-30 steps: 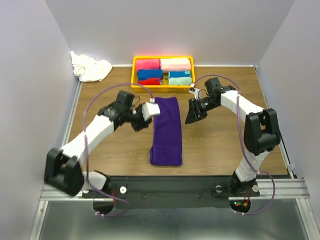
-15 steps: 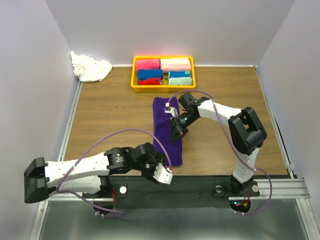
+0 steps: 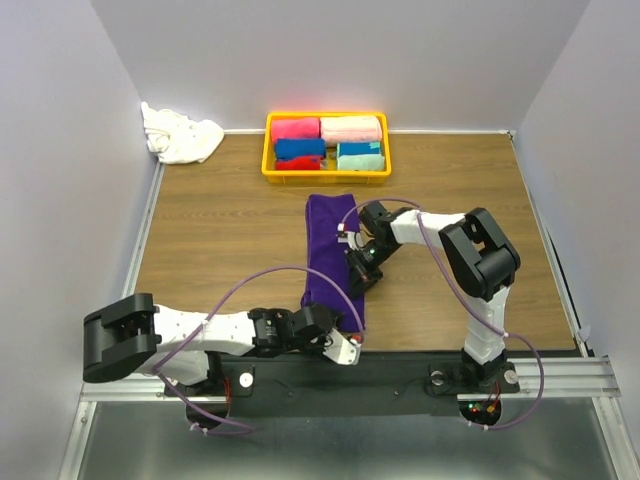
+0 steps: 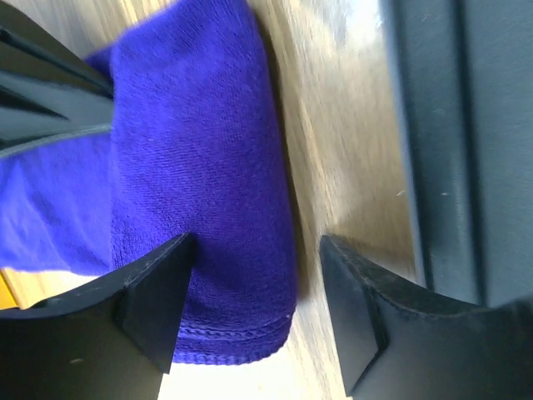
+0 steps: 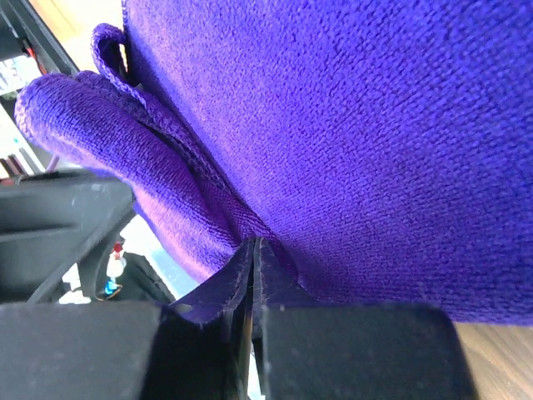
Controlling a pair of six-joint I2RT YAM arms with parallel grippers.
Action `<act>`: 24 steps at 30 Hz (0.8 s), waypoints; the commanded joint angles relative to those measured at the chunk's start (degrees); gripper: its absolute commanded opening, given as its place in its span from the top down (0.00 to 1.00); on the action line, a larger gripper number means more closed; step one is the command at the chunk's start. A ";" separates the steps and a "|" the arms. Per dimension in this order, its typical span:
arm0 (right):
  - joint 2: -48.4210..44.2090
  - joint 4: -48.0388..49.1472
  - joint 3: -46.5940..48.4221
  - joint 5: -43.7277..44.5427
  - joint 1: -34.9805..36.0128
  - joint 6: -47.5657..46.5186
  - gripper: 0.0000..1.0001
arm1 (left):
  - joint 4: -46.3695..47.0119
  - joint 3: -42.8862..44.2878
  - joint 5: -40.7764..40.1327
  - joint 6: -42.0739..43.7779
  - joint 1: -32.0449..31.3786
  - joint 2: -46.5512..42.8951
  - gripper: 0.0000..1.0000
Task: Roll the towels
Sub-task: Roll the towel
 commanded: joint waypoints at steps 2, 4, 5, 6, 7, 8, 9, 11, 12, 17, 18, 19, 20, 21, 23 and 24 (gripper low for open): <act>0.60 4.12 1.14 7.97 0.27 -1.16 0.95 | 7.51 -1.80 -4.73 -0.28 -0.32 2.84 0.46; -2.30 4.03 1.49 8.76 -0.34 -1.07 0.91 | 5.59 -1.54 -2.10 -1.07 -0.24 2.32 0.62; -3.61 3.94 1.75 9.20 -1.04 -0.90 0.89 | 4.01 -0.58 0.00 -1.24 -0.32 1.27 0.65; -5.97 3.94 3.06 9.29 -2.88 -0.46 0.84 | 0.60 -0.05 4.72 -1.51 -0.32 0.74 0.67; -7.39 3.68 3.94 9.20 -4.20 -0.28 0.79 | -1.09 0.57 8.25 -1.07 -0.24 0.30 0.70; -8.54 3.59 5.17 8.77 -5.61 -0.19 0.60 | -3.97 1.35 11.07 -0.46 0.03 0.03 0.73; -11.16 3.41 8.40 8.41 -9.19 -0.19 0.46 | -6.27 2.23 14.84 -0.37 0.29 -0.75 0.74; -13.88 3.41 11.32 8.41 -13.94 -0.63 0.18 | -8.30 4.51 19.42 -0.28 2.99 -0.50 0.78; -15.30 3.41 12.64 8.85 -14.93 -1.15 0.16 | -9.44 5.48 21.62 -0.37 3.97 0.11 0.78; -22.94 -0.34 18.44 8.85 -17.57 -10.28 0.02 | -18.30 14.78 35.68 -1.60 15.54 7.12 0.80; -23.66 -1.85 19.15 8.50 -17.49 -12.04 0.02 | -19.81 16.55 37.97 -1.51 17.41 8.63 0.80; -24.62 -5.25 19.51 7.80 -17.49 -16.15 0.02 | -21.48 18.22 42.51 -1.42 19.26 10.21 0.80; -25.41 -6.77 19.77 7.19 -17.49 -17.84 0.02 | -23.32 19.98 44.73 -1.16 21.19 11.97 0.80; -27.51 -7.83 18.99 7.27 -17.57 -18.99 0.02 | -27.25 23.30 46.84 0.41 22.78 15.72 0.80; -29.98 -11.34 17.41 6.66 -17.49 -23.47 0.02 | -29.66 26.22 51.25 0.86 26.56 18.91 0.81; -32.69 -12.48 15.75 5.87 -17.49 -24.87 0.02 | -32.19 28.93 52.83 1.73 27.70 22.06 0.81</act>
